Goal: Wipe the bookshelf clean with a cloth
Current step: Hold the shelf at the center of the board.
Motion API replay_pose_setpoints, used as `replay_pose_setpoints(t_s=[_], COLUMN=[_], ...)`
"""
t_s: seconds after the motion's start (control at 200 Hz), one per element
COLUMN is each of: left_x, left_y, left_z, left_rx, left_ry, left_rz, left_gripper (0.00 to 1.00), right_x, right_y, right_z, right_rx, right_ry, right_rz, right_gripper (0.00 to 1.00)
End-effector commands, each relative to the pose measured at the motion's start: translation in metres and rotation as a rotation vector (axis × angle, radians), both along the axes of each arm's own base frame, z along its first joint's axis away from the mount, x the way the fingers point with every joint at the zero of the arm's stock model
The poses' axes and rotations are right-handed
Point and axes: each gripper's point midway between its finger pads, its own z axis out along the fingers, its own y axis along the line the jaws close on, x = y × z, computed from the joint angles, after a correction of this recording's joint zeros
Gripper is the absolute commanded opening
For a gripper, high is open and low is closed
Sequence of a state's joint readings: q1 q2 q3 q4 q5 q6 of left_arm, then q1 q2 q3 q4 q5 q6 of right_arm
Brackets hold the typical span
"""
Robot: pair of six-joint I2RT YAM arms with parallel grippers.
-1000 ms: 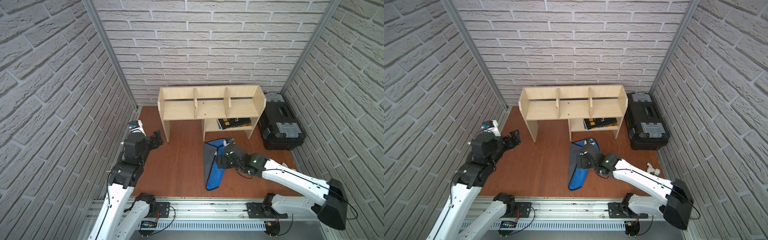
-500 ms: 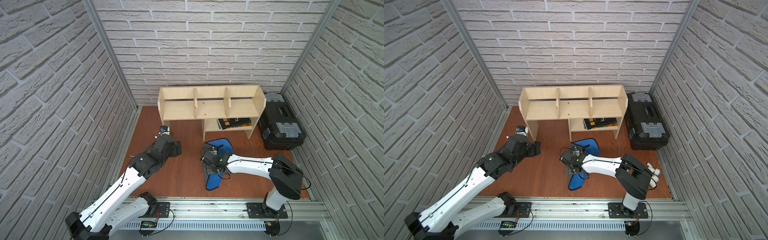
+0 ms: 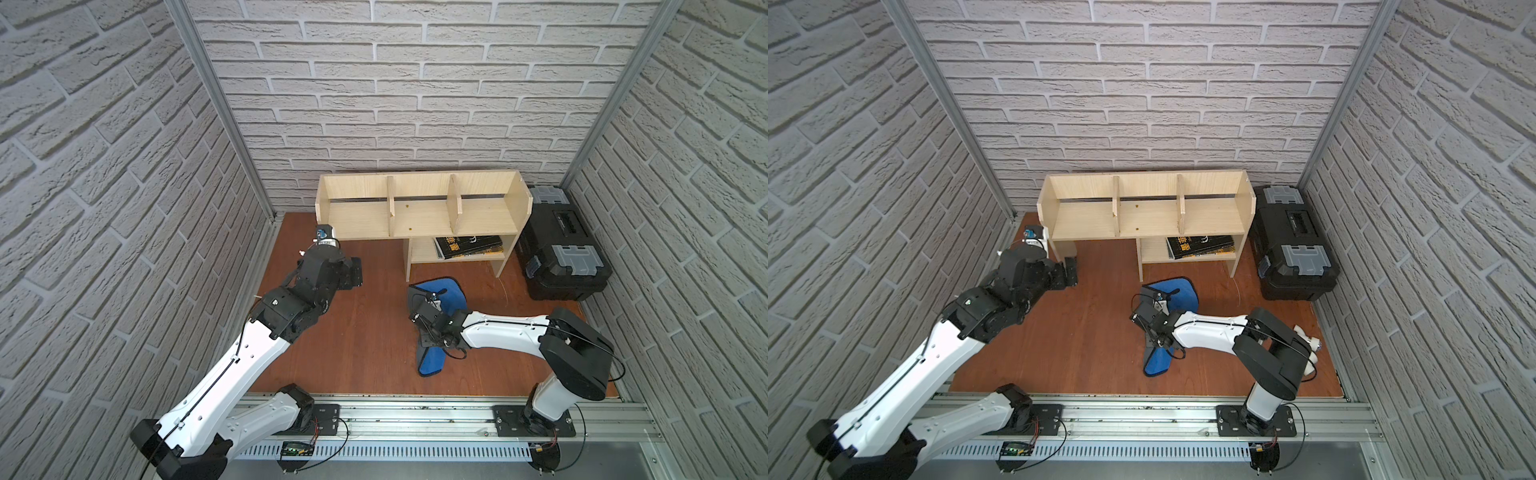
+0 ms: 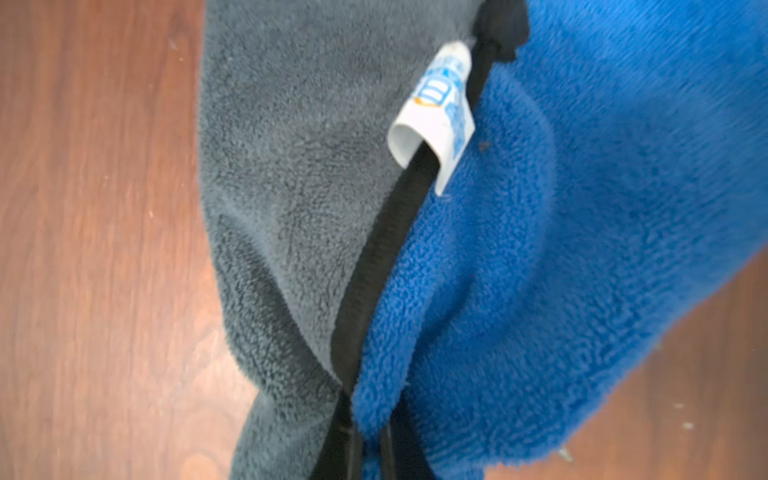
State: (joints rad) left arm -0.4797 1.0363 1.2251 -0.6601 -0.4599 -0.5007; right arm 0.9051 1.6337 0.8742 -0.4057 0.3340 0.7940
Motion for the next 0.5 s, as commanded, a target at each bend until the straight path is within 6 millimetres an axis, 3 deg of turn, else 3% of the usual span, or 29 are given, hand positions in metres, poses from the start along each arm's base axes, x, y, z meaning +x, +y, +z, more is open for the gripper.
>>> replay_pose_setpoints(t_s=[0.0,0.13,0.195,0.285,0.405,0.495], left_x=[0.015,0.043,0.057,0.077,0.105,0.125], left_y=[0.021,0.04,0.044,0.057,0.074,0.076], left_z=[0.022,0.037,0.041,0.043,0.039,0.029], left_rx=[0.047,0.023,0.05,0.064,0.012,-0.027], left_ry=[-0.01,0.002,0.006,0.008,-0.007,-0.025], left_rz=[0.051,0.093,0.107,0.134,0.143,0.107], left_gripper=[0.98,0.97,0.98,0.98,0.97,0.94], right_x=[0.005,0.002,-0.001,-0.003,-0.007,-0.012], right_y=[-0.004,-0.016,-0.019,-0.027,-0.026,-0.03], right_z=[0.048,0.117,0.14,0.153,0.156,0.162], right_rx=[-0.024,-0.108,-0.094,-0.05,0.047,0.118], right_ry=[-0.168,-0.412,-0.492,-0.54,-0.559,-0.563], right_rz=[0.046,0.046,0.045,0.014,0.011,-0.014], right_gripper=[0.02,0.02,0.02,0.03,0.03,0.03])
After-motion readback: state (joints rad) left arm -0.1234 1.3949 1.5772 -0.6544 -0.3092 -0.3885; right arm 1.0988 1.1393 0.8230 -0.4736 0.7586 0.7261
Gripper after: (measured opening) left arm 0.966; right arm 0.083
